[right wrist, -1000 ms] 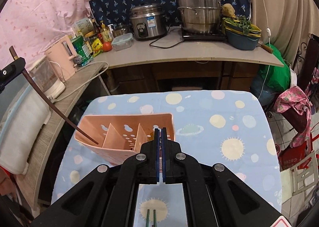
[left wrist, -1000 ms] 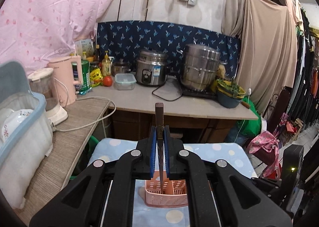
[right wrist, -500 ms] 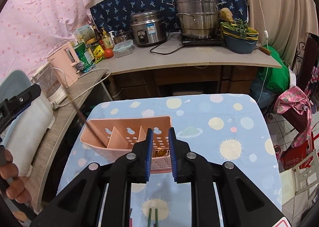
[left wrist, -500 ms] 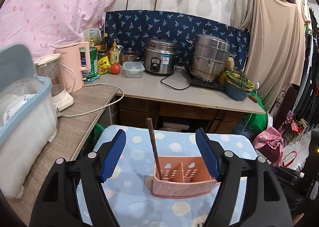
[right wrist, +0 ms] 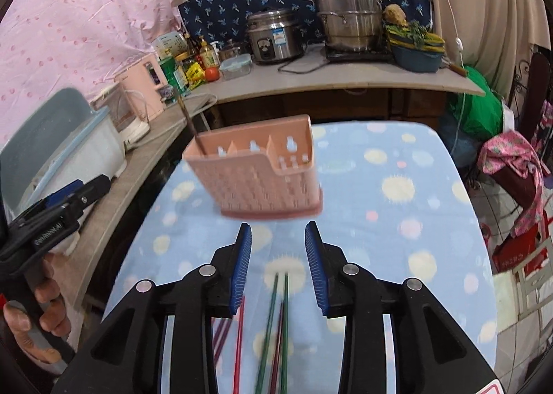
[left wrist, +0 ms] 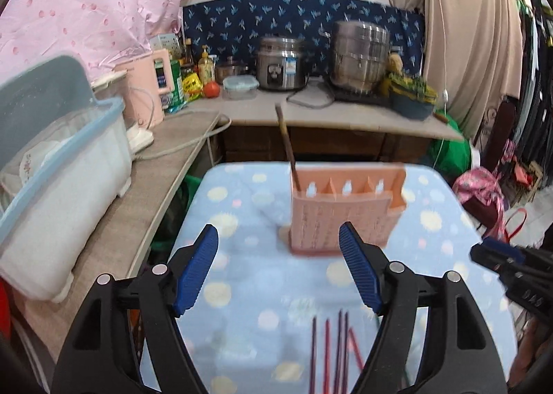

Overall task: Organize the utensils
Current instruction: 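Move both open tools back over the remaining chopsticks, then grasp a dark red chopstick with the left tool while the right tool grasps a green chopstick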

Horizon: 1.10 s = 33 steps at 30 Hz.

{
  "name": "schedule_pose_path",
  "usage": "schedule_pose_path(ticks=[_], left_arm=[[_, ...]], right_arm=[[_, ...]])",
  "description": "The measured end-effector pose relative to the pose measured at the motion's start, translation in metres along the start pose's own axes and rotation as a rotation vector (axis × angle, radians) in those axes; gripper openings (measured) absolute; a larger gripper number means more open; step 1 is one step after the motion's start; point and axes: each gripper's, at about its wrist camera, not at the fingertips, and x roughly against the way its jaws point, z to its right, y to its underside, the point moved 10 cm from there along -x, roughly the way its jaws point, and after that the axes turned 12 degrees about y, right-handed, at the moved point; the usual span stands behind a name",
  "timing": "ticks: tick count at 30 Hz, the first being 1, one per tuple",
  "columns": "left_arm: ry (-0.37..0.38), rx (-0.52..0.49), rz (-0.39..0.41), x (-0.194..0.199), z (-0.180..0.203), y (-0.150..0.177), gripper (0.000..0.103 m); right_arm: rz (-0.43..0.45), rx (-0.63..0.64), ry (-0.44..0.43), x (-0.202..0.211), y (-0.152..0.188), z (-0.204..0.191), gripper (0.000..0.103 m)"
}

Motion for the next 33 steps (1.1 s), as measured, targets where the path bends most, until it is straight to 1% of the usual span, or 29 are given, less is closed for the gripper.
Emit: schedule_pose_path(ticks=[3,6,10,11,13,16,18,20,22,27,29,30,33], left_arm=[[-0.005,-0.011,-0.056,0.003,0.001,0.044,0.069],[0.015,0.015,-0.109,0.005,0.001,0.083,0.069],[0.019,0.042,-0.174,0.007,-0.001,0.132,0.069],[0.022,0.046,-0.189,0.007,-0.002,0.144,0.068],[0.023,0.045,-0.212,0.007,-0.002,0.163,0.067],[0.007,0.017,-0.231,0.008,0.0,0.19,0.062],[0.018,0.02,-0.249,0.009,0.0,0.205,0.062],[0.028,0.027,-0.25,0.013,0.002,0.215,0.062],[0.038,0.029,-0.25,0.016,0.002,0.223,0.062],[0.049,0.033,-0.271,0.018,0.005,0.239,0.062],[0.053,0.031,-0.282,0.017,0.006,0.244,0.062],[0.058,0.031,-0.287,0.017,0.007,0.247,0.062],[0.064,0.025,-0.294,0.016,0.011,0.253,0.062]], right_arm=[[-0.034,0.003,0.015,0.006,0.041,0.008,0.032],[-0.082,-0.011,0.023,0.008,0.082,0.017,0.032],[-0.137,-0.003,0.053,0.008,0.135,0.028,0.032],[-0.157,-0.006,0.049,0.007,0.147,0.029,0.032],[-0.184,-0.018,0.036,0.007,0.167,0.03,0.032],[-0.201,-0.015,0.035,0.005,0.191,0.029,0.032],[-0.209,-0.015,0.025,0.003,0.204,0.025,0.032],[-0.21,-0.009,0.023,0.001,0.213,0.021,0.032],[-0.199,0.014,0.048,-0.001,0.219,0.017,0.03],[-0.193,0.013,0.045,-0.005,0.225,0.01,0.028],[-0.194,0.016,0.052,-0.007,0.227,0.01,0.026],[-0.195,0.016,0.051,-0.008,0.228,0.01,0.022],[-0.201,0.018,0.055,-0.01,0.231,0.011,0.018]])
